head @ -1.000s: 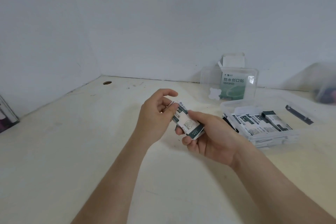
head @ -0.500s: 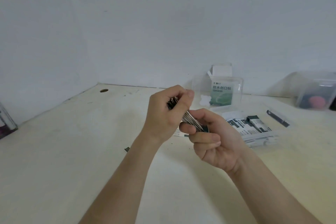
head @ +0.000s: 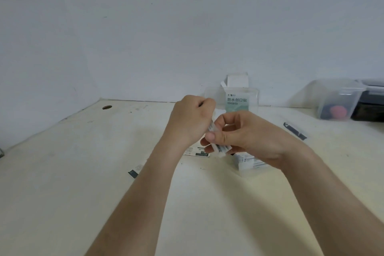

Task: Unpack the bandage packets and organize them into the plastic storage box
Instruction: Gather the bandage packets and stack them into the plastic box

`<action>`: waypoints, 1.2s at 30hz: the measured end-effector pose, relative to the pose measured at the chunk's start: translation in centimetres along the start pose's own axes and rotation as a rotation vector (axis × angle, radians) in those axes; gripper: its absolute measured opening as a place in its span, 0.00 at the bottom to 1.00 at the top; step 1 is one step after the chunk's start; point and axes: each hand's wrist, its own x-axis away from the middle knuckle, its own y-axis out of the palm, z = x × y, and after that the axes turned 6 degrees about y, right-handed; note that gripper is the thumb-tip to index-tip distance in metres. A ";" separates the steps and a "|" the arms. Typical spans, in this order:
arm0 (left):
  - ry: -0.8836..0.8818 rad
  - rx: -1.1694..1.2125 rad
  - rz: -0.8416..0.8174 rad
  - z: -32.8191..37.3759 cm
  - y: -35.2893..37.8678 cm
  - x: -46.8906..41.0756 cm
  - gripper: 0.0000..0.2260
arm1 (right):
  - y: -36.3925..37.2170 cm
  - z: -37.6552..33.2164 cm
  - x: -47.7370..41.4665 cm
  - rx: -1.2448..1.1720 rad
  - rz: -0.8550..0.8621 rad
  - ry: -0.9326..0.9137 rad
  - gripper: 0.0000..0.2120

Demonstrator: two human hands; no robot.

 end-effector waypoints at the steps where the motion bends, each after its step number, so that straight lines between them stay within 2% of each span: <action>1: -0.026 0.006 0.001 0.3 0.2 -0.2 0.16 | -0.1 0.2 -0.1 -0.035 -0.011 0.007 0.16; 6: -0.124 -0.002 -0.008 0.9 1.2 -0.6 0.16 | 0.1 1.3 -0.3 -0.201 0.003 0.029 0.15; 10: -0.185 0.237 -0.180 1.3 0.7 0.0 0.17 | -0.6 1.7 -0.4 -0.352 0.022 0.030 0.14; 12: -0.100 0.293 -0.321 0.6 0.3 0.9 0.27 | -1.1 2.0 -0.4 -0.487 -0.005 0.020 0.07; 15: 0.023 0.388 -0.443 -0.5 0.3 2.0 0.45 | -1.7 2.8 -0.2 -0.768 -0.071 0.008 0.13; 17: 0.049 0.486 -0.403 -0.6 0.5 2.2 0.47 | -1.7 3.2 -0.1 -0.859 -0.118 -0.011 0.14; 19: 0.060 0.488 -0.350 -0.5 0.6 2.3 0.47 | -1.5 3.3 -0.1 -0.850 -0.147 -0.032 0.15; 23: 0.189 0.243 -0.338 -0.1 0.5 2.6 0.55 | -1.6 3.7 -0.7 -0.760 -0.184 -0.048 0.31; 26: 0.251 0.119 -0.312 0.1 0.3 2.7 0.55 | -1.7 3.8 -0.9 -0.716 -0.166 -0.030 0.41; 33: 0.225 0.200 -0.267 -0.9 -0.1 2.3 0.48 | -1.6 3.5 -0.8 -0.730 -0.111 -0.031 0.40; 36: 0.202 0.335 -0.226 -1.2 -0.2 2.4 0.44 | -1.6 3.3 -0.8 -0.742 -0.114 -0.052 0.30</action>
